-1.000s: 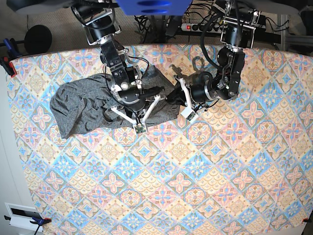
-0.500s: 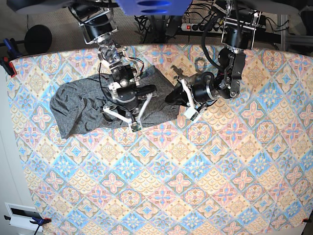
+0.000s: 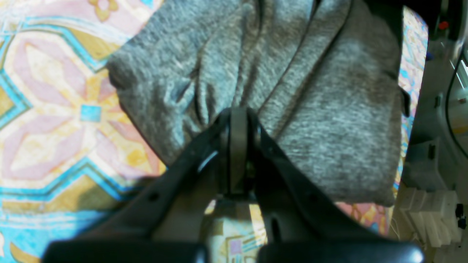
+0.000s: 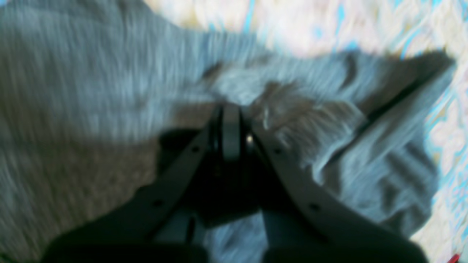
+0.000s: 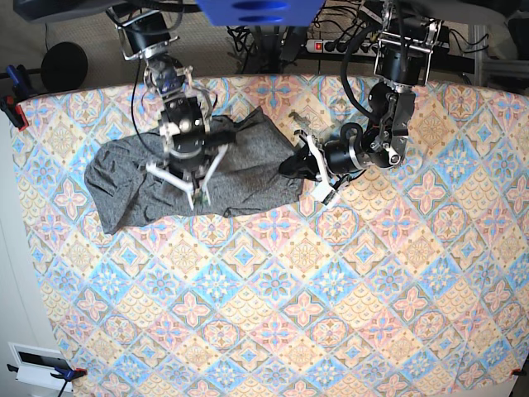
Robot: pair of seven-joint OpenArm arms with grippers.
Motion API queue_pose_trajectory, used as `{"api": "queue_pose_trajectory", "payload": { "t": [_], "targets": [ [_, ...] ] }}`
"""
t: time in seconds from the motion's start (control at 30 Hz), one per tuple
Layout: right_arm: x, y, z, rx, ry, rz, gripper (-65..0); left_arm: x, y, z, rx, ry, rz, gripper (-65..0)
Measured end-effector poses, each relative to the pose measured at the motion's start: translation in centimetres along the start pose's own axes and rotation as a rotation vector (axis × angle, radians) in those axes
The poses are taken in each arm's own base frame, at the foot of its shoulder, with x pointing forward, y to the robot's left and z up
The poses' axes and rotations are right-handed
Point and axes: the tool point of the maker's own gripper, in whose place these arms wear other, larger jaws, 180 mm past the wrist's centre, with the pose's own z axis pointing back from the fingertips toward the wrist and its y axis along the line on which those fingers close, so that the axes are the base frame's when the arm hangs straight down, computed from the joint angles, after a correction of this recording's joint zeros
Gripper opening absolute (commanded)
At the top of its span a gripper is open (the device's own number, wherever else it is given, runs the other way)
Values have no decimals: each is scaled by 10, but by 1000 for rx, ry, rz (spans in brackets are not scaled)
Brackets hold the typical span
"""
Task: Layout the t-shirt on the table in an organized manner, then fold the t-shirt properly
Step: 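Hold the folded bundle with both grippers, then grasp the bundle's end with the right gripper while the left holds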
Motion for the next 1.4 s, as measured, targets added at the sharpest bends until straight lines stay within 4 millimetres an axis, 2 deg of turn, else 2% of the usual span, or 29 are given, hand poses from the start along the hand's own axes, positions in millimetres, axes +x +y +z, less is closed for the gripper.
{"api": "queue_pose_trajectory", "payload": {
  "t": [0.33, 0.47, 0.6, 0.77, 0.83, 0.93, 1.0, 1.07, 1.1, 1.27, 1.33, 1.4],
  "targets": [
    [-22, 2, 6, 1, 14, 20, -650, 0, 0, 0, 0, 0, 2, -650],
    [-15, -10, 18, 4, 6, -39, -650, 0, 0, -1, 0, -1, 2, -650],
    [9, -47, 37, -84, -90, -108, -650, 0, 0, 0, 0, -2, 2, -650],
    [-14, -75, 39, -118, -33, -139, -650, 0, 0, -1, 0, -2, 3, -650],
    [-7, -109, 39, -157, -57, -107, -633, 0, 0, -1, 0, -1, 2, -650],
    [15, -174, 46, -214, -118, -72, -583, 0, 0, -1, 0, 0, 4, -650],
    [33, -207, 55, -204, -182, -94, -552, -1, 0, -1, 0, 0, 5, -650],
    [41, -229, 57, -162, -215, -171, -522, -1, 0, -1, 0, 0, 5, -650],
    [39, -239, 53, -135, -216, -222, -504, -1, -1, -2, -2, -1, 6, -650],
    [-11, -281, 21, 107, -141, -494, -397, -2, -1, -1, 1, -2, 11, -650],
    [-30, -287, 8, 218, -139, -634, -352, -2, 0, -1, 4, -2, 12, -650],
    [-50, -283, -2, 303, -114, -760, -331, -2, 0, 0, 3, -5, 14, -650]
  ]
}}
